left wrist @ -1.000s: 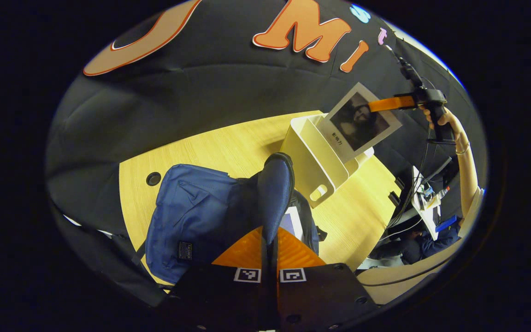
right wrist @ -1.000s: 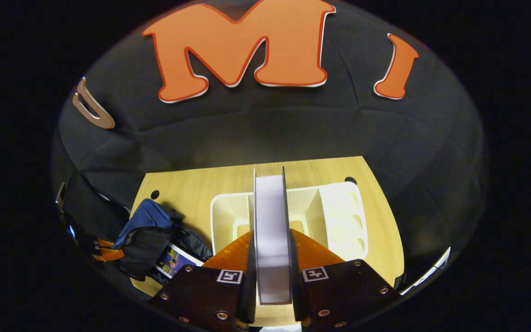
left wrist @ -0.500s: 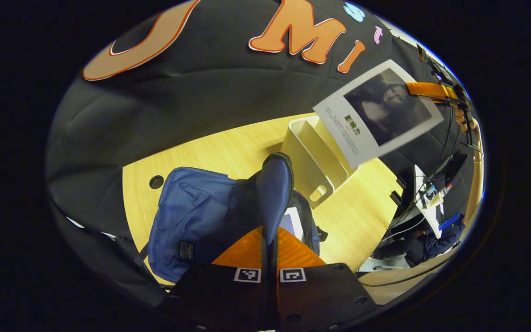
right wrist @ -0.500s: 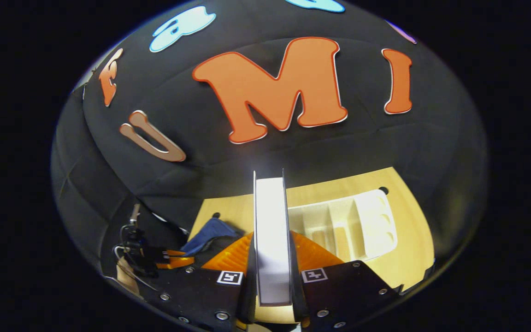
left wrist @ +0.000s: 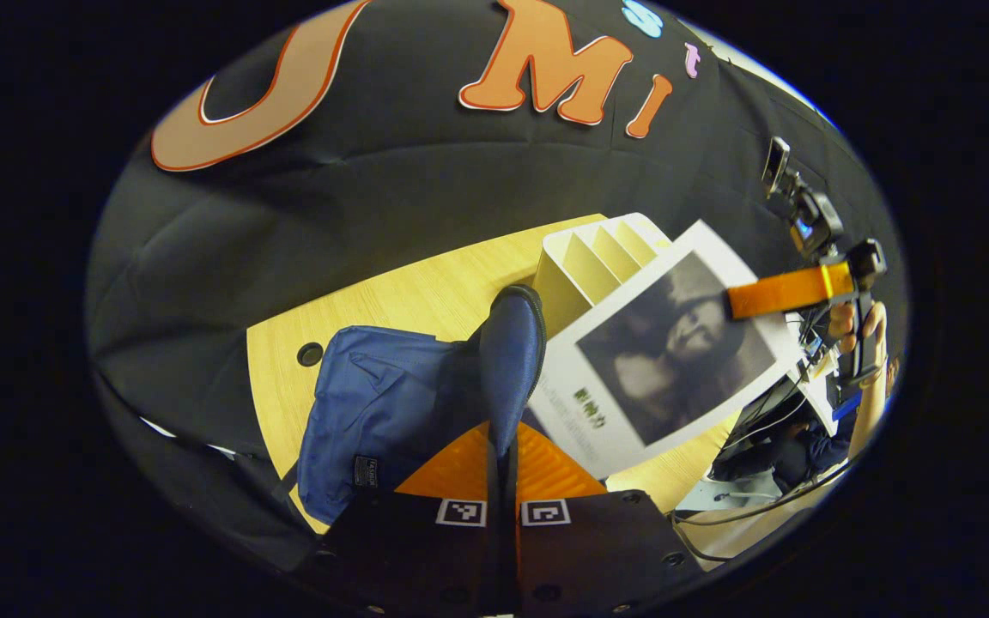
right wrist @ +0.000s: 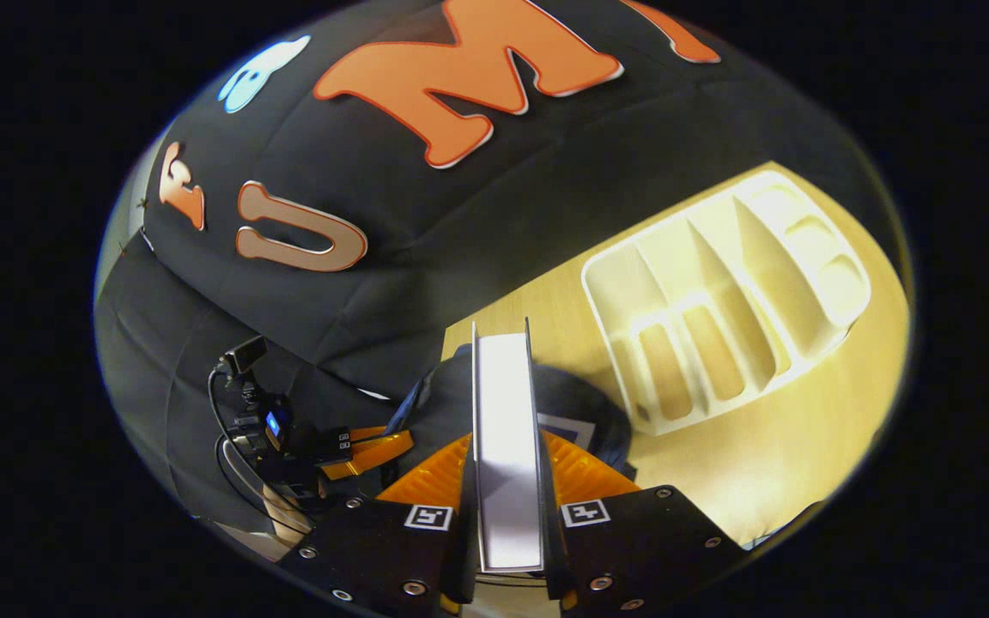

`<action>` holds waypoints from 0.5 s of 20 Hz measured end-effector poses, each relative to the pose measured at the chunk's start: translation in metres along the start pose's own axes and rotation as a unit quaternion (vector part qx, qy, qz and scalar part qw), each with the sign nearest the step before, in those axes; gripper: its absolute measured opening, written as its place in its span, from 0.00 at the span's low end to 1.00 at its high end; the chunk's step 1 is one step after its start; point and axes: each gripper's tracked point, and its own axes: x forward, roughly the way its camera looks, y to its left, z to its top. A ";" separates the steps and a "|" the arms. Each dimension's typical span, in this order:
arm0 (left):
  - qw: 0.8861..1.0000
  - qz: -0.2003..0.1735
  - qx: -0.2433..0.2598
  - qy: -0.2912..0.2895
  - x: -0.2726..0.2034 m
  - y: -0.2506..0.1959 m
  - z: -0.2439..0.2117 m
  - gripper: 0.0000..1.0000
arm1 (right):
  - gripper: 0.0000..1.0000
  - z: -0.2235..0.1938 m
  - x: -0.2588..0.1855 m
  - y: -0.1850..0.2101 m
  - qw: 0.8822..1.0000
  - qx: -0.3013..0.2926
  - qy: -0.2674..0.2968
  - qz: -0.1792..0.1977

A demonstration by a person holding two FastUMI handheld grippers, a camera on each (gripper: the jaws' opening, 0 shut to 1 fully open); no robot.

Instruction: Open the schoolbag, grab two books from the bookshelf and put them into the schoolbag.

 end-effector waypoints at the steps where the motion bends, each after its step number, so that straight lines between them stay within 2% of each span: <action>1: 1.000 0.000 0.002 -0.001 0.000 -0.001 0.002 0.01 | 0.31 -0.008 0.010 -0.006 1.000 0.014 -0.007 -0.002; 3: 1.000 -0.003 0.005 0.001 0.000 -0.004 0.002 0.01 | 0.31 -0.017 0.031 -0.014 0.999 0.041 -0.020 -0.002; 6: 1.000 -0.008 0.013 0.003 0.001 -0.011 0.005 0.01 | 0.31 -0.029 0.056 -0.018 0.995 0.090 -0.038 0.020; 10: 0.999 -0.010 0.031 0.004 0.001 -0.019 0.012 0.01 | 0.31 -0.045 0.092 -0.017 0.991 0.108 -0.062 0.041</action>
